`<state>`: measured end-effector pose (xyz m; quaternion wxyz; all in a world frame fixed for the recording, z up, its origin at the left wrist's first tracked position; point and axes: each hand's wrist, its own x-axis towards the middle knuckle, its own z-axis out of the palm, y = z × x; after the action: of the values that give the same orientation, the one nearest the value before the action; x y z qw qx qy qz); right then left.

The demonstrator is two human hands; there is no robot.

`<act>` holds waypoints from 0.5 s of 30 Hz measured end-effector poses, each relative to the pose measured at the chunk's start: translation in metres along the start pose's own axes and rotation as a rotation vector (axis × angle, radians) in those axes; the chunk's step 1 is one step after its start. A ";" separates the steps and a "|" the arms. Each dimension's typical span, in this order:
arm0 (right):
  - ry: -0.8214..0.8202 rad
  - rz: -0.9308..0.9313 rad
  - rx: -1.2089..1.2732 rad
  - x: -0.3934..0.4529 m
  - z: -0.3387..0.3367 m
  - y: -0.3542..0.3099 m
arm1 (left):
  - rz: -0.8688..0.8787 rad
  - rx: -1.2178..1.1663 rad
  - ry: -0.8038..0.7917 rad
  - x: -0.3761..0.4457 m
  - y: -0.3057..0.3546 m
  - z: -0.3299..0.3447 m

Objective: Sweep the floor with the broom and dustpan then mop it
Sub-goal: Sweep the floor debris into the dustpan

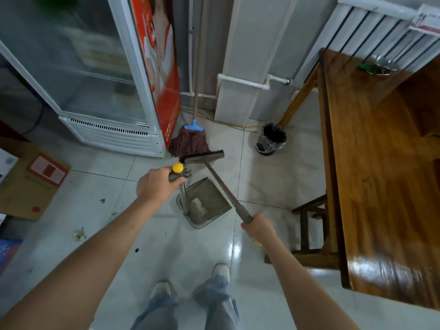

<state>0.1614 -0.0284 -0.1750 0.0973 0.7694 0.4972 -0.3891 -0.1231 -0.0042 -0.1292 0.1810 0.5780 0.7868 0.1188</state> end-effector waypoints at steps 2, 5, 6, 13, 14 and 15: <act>0.007 0.008 0.015 -0.014 0.019 -0.009 | 0.018 0.005 0.006 -0.008 -0.020 -0.009; 0.014 0.004 0.028 -0.035 0.050 -0.019 | 0.028 0.006 0.010 -0.024 -0.053 -0.022; 0.012 0.006 0.042 -0.043 0.062 -0.021 | 0.021 0.004 0.011 -0.030 -0.064 -0.026; -0.015 -0.005 0.070 -0.086 0.116 -0.031 | -0.092 -0.036 0.049 -0.086 -0.132 -0.053; -0.021 -0.013 0.058 -0.090 0.121 -0.031 | -0.114 -0.042 0.053 -0.096 -0.141 -0.056; -0.024 -0.015 0.051 -0.095 0.125 -0.030 | -0.129 -0.047 0.057 -0.106 -0.150 -0.060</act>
<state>0.0541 -0.1464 -0.1872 0.0805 0.7631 0.4917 -0.4117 -0.2498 -0.1490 -0.1187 0.1792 0.5181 0.8242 0.1418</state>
